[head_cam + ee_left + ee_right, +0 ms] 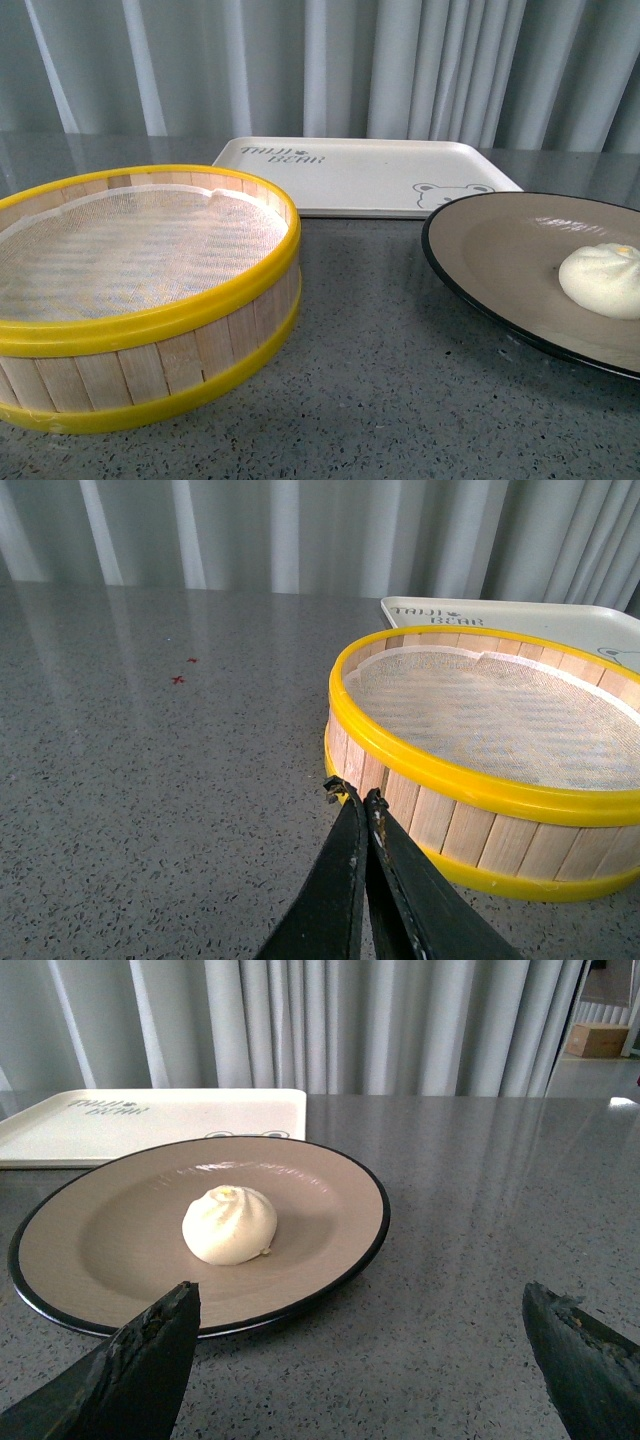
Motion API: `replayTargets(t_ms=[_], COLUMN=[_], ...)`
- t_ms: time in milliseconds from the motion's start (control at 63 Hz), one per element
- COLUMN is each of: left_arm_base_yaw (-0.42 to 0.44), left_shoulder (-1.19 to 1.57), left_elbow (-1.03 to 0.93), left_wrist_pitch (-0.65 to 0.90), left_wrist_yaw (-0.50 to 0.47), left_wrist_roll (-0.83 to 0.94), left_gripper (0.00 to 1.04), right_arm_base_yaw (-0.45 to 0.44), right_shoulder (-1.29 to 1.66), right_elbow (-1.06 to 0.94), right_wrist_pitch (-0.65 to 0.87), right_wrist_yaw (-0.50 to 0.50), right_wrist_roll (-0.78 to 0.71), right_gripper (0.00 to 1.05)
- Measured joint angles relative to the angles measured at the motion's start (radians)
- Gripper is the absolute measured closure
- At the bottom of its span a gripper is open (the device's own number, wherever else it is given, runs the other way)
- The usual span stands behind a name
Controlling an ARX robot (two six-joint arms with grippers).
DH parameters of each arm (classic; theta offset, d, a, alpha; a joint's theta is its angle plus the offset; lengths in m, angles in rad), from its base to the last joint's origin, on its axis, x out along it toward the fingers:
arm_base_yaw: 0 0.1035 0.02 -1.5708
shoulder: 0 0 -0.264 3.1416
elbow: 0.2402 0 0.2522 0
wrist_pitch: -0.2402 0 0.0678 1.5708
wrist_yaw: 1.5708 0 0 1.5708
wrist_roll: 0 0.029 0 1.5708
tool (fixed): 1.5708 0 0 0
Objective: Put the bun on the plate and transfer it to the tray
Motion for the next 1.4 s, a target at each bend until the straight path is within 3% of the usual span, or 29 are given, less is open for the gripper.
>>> replayTargets(t_ms=[79,365,413,508,571,619,683,794,905,952,1032,1206,1397], left_arm_base_yaw=[0.000,0.000,0.000,0.000,0.000,0.000,0.000,0.000,0.000,0.000,0.000,0.000,0.000], left_shoulder=[0.000,0.000,0.000,0.000,0.000,0.000,0.000,0.000,0.000,0.000,0.000,0.000,0.000], left_elbow=[0.000,0.000,0.000,0.000,0.000,0.000,0.000,0.000,0.000,0.000,0.000,0.000,0.000], left_wrist_pitch=[0.000,0.000,0.000,0.000,0.000,0.000,0.000,0.000,0.000,0.000,0.000,0.000,0.000], left_wrist_yaw=[0.000,0.000,0.000,-0.001,0.000,0.000,-0.003,0.000,0.000,0.000,0.000,0.000,0.000], left_wrist_roll=[-0.001,-0.001,-0.001,-0.001,-0.001,0.000,-0.001,0.000,-0.001,0.000,0.000,0.000,0.000], left_gripper=[0.97,0.41,0.34,0.18,0.06,0.05,0.07,0.07,0.07,0.07,0.07,0.07,0.07], right_arm_base_yaw=[0.000,0.010,0.068,0.233,0.308,0.313,0.254,0.005,-0.208,-0.299,-0.383,-0.423,-0.381], right_shoulder=[0.000,0.006,0.035,0.104,0.138,0.156,0.212,0.488,0.745,0.877,1.018,1.171,1.240], right_elbow=[0.000,0.004,0.023,0.043,0.077,0.117,0.169,0.304,0.445,0.512,0.575,0.624,0.637], right_wrist_pitch=[0.000,-0.017,-0.072,-0.044,-0.008,0.013,0.084,0.287,0.242,0.200,0.153,0.079,0.082], right_wrist_yaw=[0.000,0.022,0.124,0.265,0.292,0.280,0.217,0.013,-0.171,-0.258,-0.352,-0.507,-0.543], right_wrist_roll=[0.000,-0.023,-0.096,-0.208,-0.233,-0.239,-0.225,-0.100,0.103,0.255,0.428,0.757,0.885], right_gripper=[0.09,0.09,0.09,0.09,0.09,0.09,0.09,0.09,0.09,0.09,0.09,0.09,0.09])
